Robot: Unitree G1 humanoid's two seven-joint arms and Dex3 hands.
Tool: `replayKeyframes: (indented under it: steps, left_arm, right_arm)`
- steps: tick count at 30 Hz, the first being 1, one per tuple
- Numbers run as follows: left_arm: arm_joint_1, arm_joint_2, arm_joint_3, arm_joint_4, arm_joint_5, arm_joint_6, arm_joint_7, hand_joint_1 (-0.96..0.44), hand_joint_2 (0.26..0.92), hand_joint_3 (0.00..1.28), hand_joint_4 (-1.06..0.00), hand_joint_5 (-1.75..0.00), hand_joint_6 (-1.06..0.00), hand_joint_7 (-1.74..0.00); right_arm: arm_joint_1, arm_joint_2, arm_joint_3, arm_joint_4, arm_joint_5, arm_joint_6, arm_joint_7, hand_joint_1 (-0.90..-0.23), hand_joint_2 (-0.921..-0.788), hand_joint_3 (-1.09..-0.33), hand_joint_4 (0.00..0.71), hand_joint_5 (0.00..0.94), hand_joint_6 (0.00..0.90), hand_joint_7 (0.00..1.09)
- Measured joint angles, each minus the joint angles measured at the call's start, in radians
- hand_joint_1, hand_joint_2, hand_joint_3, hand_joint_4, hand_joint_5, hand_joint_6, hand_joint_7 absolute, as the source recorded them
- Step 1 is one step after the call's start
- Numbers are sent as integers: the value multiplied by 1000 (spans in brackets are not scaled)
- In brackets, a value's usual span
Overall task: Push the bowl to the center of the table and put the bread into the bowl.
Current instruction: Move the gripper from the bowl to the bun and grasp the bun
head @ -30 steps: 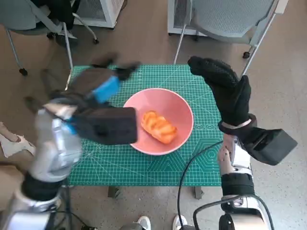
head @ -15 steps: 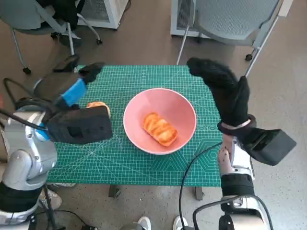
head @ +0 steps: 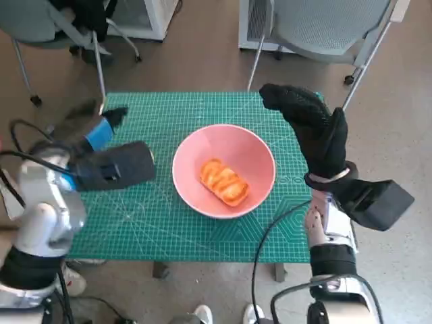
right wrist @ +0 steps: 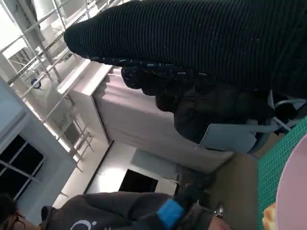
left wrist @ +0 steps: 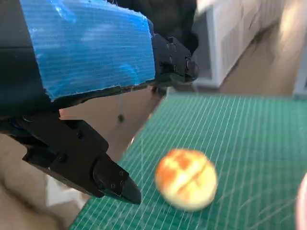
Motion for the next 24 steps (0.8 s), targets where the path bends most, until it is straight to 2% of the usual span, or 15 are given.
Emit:
replayKeyframes:
  steps: [6, 10, 24]
  left_arm:
    - [-38, 0, -50, 97, 7, -48, -6, -316, 662, 2, 1, 1, -115, -1]
    - [-74, -3, -69, 161, 10, -65, -5, -349, 663, 3, 1, 1, -109, 0]
    - [-188, -65, -89, 445, -29, -157, 88, -332, 662, 1, 1, 1, -107, 0]
  right_arm:
    - [-1, 0, -3, 0, 2, 7, 10, -669, -921, -874, 78, 0, -1, 309]
    - [-1, -1, -5, 0, 2, 11, 17, -670, -921, -874, 78, 0, -1, 309]
    - [-1, -5, -16, 1, 5, 15, 26, -672, -921, -875, 79, 1, -1, 308]
